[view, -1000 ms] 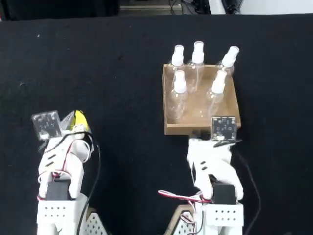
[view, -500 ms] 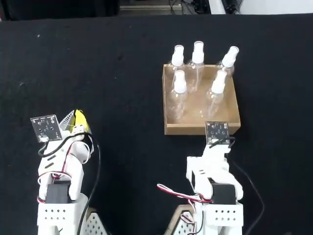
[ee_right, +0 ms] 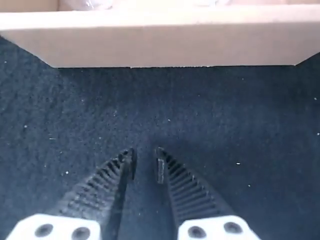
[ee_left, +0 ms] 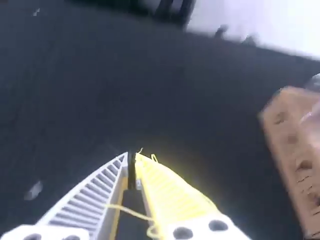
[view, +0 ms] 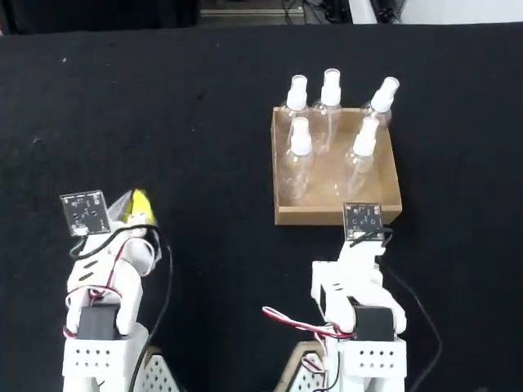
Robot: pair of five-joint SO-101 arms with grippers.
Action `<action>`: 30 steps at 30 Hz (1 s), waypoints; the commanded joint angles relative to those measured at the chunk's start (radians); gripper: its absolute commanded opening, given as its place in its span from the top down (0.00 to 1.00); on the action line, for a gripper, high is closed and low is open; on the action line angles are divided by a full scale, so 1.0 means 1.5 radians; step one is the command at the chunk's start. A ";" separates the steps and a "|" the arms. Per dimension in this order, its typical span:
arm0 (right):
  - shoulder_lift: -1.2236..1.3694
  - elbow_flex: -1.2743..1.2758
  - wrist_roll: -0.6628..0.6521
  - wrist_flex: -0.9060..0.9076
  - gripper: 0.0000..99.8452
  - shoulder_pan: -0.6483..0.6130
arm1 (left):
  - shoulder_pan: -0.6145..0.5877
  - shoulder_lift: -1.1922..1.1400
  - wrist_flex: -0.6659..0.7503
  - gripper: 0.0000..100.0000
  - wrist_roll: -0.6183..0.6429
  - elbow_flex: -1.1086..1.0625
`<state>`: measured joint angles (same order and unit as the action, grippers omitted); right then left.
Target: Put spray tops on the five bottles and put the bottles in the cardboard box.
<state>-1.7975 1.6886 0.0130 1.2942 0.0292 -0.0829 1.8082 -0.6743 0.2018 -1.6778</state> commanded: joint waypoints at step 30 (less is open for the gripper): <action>-0.066 -0.003 0.002 0.007 0.97 -0.001 | -0.055 0.015 -0.397 0.97 0.009 -0.014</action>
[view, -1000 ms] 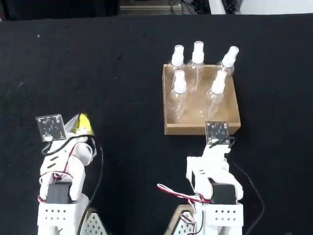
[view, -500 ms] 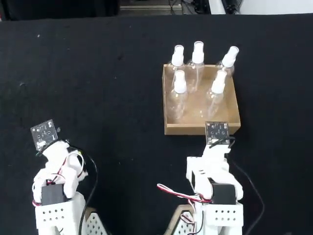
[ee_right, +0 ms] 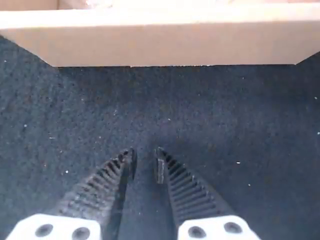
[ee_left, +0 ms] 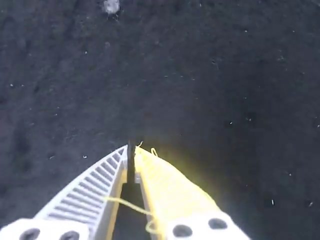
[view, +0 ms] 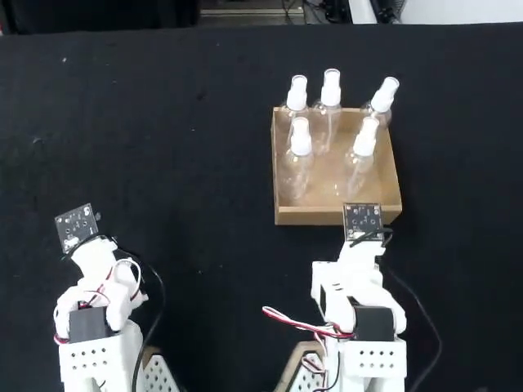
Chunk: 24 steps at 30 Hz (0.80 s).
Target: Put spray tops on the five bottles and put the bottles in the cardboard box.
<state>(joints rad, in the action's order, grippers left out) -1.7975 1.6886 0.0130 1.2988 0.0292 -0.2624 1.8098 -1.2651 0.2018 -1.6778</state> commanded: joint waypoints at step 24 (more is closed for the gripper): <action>-0.066 -0.003 0.002 0.004 0.97 0.000 | 0.074 0.009 -0.003 0.97 0.009 -0.014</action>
